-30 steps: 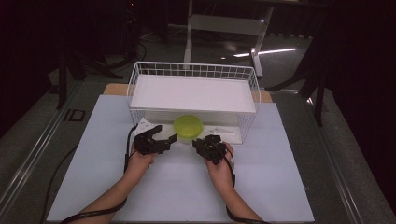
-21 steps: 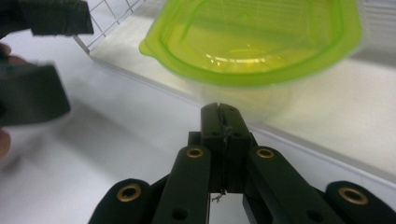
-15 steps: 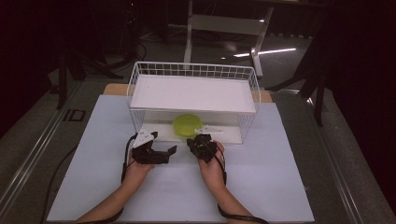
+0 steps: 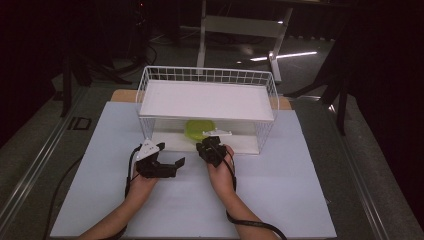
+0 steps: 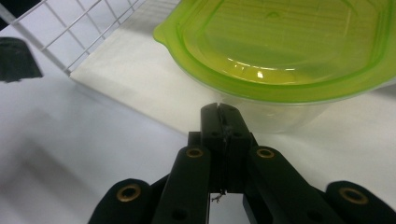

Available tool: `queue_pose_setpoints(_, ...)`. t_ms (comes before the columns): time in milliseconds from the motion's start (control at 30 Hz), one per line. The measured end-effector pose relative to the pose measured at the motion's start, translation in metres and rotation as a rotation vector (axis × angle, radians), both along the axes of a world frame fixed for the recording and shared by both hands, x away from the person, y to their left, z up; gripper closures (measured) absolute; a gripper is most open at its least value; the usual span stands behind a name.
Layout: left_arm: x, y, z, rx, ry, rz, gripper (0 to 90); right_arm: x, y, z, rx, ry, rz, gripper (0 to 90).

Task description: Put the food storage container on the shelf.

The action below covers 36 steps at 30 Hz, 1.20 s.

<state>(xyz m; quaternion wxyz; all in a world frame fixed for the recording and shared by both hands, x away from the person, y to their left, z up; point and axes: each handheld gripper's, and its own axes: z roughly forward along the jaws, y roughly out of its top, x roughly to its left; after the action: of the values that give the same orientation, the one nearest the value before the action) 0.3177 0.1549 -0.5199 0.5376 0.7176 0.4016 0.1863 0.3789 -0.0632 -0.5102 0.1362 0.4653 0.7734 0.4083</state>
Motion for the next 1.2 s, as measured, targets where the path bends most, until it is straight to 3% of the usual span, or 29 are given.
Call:
queue_pose_setpoints(300, -0.001, -0.002, 0.000, 0.005, -0.009, -0.012, 1.7, 0.009, 0.004, 0.002, -0.011, 0.000, -0.014, 87.9)
queue_pose_setpoints(567, -0.003, -0.003, 0.003, 0.003, -0.021, -0.040, 1.7, -0.008, 0.002, 0.010, -0.015, -0.036, 0.050, 80.7)
queue_pose_setpoints(733, -0.009, -0.002, 0.011, 0.004, -0.047, -0.081, 1.8, -0.020, -0.006, 0.018, 0.010, -0.061, 0.080, 65.5)
queue_pose_setpoints(800, -0.011, -0.002, 0.015, 0.005, -0.050, -0.102, 1.8, -0.025, -0.010, 0.020, 0.015, -0.081, 0.099, 55.6)
queue_pose_setpoints(1000, -0.018, 0.000, 0.022, -0.002, -0.043, -0.108, 1.8, -0.037, -0.024, 0.025, 0.056, -0.115, 0.138, 29.5)
queue_pose_setpoints(1100, -0.021, 0.002, 0.026, -0.005, -0.060, -0.116, 1.8, -0.041, -0.030, 0.026, 0.070, -0.122, 0.178, 21.1)
queue_pose_setpoints(1200, -0.023, 0.004, 0.028, -0.011, -0.062, -0.117, 1.8, -0.045, -0.034, 0.026, 0.073, -0.128, 0.188, 20.4)
